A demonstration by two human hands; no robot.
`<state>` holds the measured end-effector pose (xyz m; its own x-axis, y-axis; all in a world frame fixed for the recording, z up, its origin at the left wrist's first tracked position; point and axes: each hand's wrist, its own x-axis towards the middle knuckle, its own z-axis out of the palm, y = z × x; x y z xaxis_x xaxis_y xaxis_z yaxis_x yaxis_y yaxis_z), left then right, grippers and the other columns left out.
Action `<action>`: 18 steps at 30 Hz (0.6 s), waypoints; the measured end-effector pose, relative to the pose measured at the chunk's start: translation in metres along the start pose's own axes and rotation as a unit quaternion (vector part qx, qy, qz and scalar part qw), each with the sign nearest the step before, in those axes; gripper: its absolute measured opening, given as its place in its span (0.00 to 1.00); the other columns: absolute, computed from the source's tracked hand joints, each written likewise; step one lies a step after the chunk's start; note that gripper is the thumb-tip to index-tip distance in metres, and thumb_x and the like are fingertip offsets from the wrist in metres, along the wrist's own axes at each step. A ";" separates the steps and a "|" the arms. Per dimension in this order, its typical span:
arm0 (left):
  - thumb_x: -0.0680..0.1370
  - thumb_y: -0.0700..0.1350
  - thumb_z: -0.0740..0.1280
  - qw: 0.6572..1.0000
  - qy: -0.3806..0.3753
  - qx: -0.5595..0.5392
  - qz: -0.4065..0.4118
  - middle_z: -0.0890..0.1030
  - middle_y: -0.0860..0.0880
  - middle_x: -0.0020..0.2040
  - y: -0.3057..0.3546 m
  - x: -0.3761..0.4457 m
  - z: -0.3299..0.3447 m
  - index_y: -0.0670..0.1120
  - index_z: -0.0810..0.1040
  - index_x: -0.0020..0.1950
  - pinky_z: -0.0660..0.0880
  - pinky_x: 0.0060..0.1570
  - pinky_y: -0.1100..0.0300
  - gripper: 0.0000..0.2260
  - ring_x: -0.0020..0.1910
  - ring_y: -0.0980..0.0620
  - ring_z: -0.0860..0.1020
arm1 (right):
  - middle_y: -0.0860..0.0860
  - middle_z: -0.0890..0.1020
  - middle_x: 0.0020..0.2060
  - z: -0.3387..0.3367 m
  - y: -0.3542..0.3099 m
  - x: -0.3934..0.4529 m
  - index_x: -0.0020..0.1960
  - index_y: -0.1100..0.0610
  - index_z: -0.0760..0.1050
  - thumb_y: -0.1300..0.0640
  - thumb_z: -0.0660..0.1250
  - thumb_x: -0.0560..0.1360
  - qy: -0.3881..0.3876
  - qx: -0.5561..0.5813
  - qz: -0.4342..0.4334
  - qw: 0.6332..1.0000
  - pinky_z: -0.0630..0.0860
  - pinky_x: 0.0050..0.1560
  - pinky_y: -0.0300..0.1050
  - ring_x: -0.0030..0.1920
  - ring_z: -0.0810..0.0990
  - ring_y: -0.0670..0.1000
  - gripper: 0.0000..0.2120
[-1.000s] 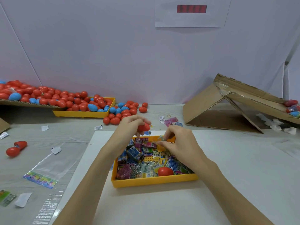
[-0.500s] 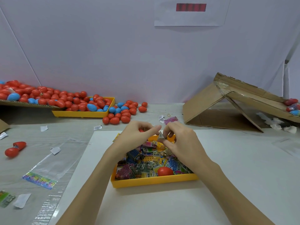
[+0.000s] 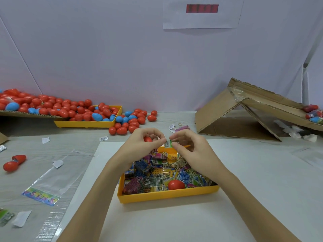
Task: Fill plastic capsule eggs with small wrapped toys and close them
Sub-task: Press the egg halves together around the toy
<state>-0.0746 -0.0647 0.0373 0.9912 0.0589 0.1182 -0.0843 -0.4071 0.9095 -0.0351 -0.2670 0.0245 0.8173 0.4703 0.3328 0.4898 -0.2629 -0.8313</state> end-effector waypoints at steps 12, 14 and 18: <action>0.75 0.60 0.74 1.000 -0.010 0.003 0.002 0.79 0.56 0.34 -0.001 0.001 0.004 0.57 0.86 0.46 0.73 0.37 0.73 0.08 0.34 0.63 0.76 | 0.44 0.87 0.41 -0.002 -0.001 -0.002 0.55 0.51 0.84 0.57 0.76 0.77 0.044 0.100 0.055 0.993 0.78 0.46 0.33 0.44 0.85 0.42 0.07; 0.78 0.56 0.74 0.999 -0.019 -0.029 -0.010 0.78 0.58 0.32 -0.001 0.001 0.006 0.56 0.86 0.45 0.72 0.33 0.73 0.06 0.31 0.64 0.75 | 0.49 0.87 0.42 -0.002 -0.001 -0.002 0.56 0.51 0.83 0.54 0.77 0.75 0.049 0.128 0.069 0.988 0.79 0.46 0.35 0.44 0.85 0.45 0.10; 0.81 0.51 0.70 0.990 -0.057 -0.128 -0.025 0.73 0.53 0.35 0.002 0.000 0.006 0.52 0.87 0.52 0.66 0.29 0.66 0.07 0.30 0.57 0.68 | 0.50 0.87 0.42 -0.002 -0.001 -0.002 0.56 0.52 0.83 0.52 0.77 0.74 0.054 0.151 0.077 0.984 0.78 0.43 0.33 0.41 0.84 0.43 0.11</action>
<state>-0.0740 -0.0710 0.0363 0.9987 -0.0353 0.0379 -0.0431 -0.1616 0.9859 -0.0364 -0.2693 0.0251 0.9106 0.3474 0.2239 0.2579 -0.0544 -0.9646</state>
